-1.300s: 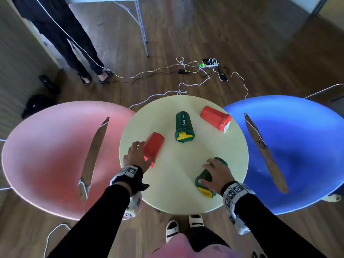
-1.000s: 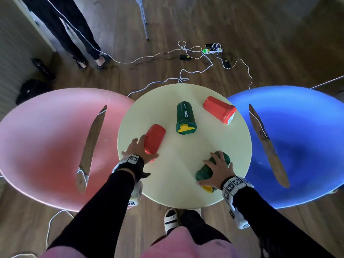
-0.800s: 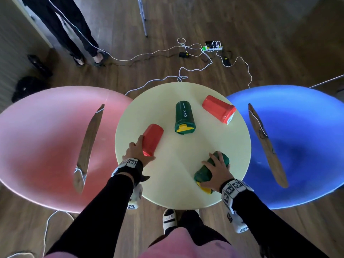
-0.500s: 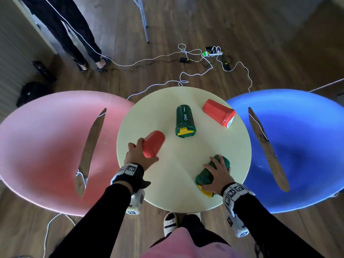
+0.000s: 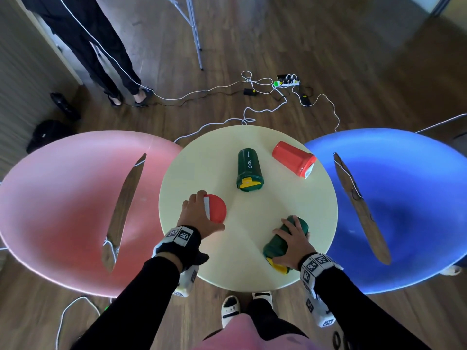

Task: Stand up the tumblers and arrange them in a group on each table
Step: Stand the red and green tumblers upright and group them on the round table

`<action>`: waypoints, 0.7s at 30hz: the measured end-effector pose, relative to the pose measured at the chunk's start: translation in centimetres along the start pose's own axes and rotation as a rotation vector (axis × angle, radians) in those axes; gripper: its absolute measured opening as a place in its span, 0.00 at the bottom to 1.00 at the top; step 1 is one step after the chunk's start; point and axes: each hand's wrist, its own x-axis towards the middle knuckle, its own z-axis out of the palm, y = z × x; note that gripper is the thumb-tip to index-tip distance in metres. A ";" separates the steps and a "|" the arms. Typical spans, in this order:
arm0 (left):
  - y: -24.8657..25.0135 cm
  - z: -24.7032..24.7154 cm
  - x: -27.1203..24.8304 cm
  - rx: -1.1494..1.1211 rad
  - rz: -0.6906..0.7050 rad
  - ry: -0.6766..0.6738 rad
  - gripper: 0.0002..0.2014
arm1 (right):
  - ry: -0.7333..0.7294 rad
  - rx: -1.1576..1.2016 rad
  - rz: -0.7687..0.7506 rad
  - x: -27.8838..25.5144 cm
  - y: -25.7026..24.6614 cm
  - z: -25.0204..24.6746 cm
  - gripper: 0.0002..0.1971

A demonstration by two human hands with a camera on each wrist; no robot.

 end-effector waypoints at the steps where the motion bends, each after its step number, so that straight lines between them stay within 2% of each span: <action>1: -0.1 0.1 0.0 -0.021 0.004 0.005 0.49 | 0.003 0.009 -0.003 -0.1 0.0 0.0 0.39; 4: -0.5 0.2 0.0 -0.115 -0.007 0.038 0.49 | 0.010 0.035 -0.003 -0.3 0.0 0.1 0.38; 10: -0.9 0.0 -0.2 -0.145 -0.012 0.035 0.48 | 0.044 0.197 0.040 -0.6 -0.1 -0.4 0.40; 14: -0.9 0.1 -0.4 -0.156 -0.007 0.047 0.47 | 0.086 0.359 0.064 -0.2 -0.8 -1.2 0.35; 18: -1.2 0.2 -0.4 -0.163 -0.009 0.053 0.48 | 0.083 0.556 0.089 -0.2 -2.3 -2.4 0.39; 21: -1.2 0.2 -0.4 -0.164 -0.003 0.052 0.48 | 0.073 0.674 0.113 0.2 -2.9 -2.6 0.37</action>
